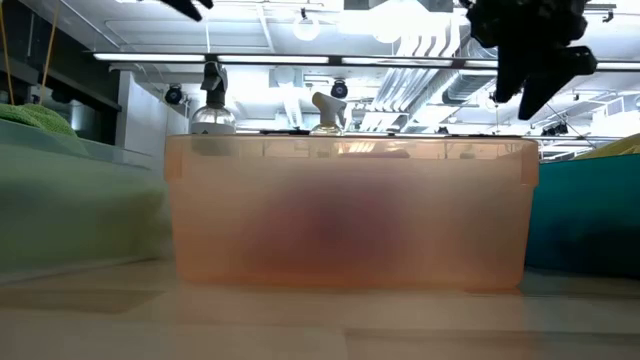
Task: Sort microfiber towel by color & place in baskets
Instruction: Put the green towel into the white bin
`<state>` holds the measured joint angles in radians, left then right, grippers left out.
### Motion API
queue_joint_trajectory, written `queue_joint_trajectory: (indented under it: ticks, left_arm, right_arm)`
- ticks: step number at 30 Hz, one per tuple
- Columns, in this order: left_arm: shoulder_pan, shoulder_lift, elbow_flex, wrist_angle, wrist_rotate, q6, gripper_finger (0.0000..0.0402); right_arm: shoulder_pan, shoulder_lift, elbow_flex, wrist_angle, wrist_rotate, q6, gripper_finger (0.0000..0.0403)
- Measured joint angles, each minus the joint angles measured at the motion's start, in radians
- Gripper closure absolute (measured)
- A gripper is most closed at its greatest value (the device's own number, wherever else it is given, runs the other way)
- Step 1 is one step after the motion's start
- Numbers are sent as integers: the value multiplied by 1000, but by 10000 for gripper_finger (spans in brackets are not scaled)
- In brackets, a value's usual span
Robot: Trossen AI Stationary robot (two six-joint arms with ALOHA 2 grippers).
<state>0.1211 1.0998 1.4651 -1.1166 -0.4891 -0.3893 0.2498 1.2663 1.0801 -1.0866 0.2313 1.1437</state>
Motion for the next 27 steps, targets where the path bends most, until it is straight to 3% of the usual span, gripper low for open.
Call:
queue_joint_trajectory:
  ticks: [5,10,14,19,27]
  left_arm:
    - [-56,-205,-367,303,44,-170,204]
    - [-109,-293,-633,417,230,-370,204]
    - [-137,-239,-706,290,330,-522,204]
    - [-125,-112,-739,195,293,-648,204]
    - [-60,110,-763,197,230,-657,204]
  right_arm:
    - [-36,0,0,9,-1,-55,151]
    - [-67,0,0,12,-3,-101,151]
    - [-93,0,0,13,-5,-132,151]
    - [-121,0,0,30,-7,-139,151]
    - [-127,0,0,60,-12,-131,151]
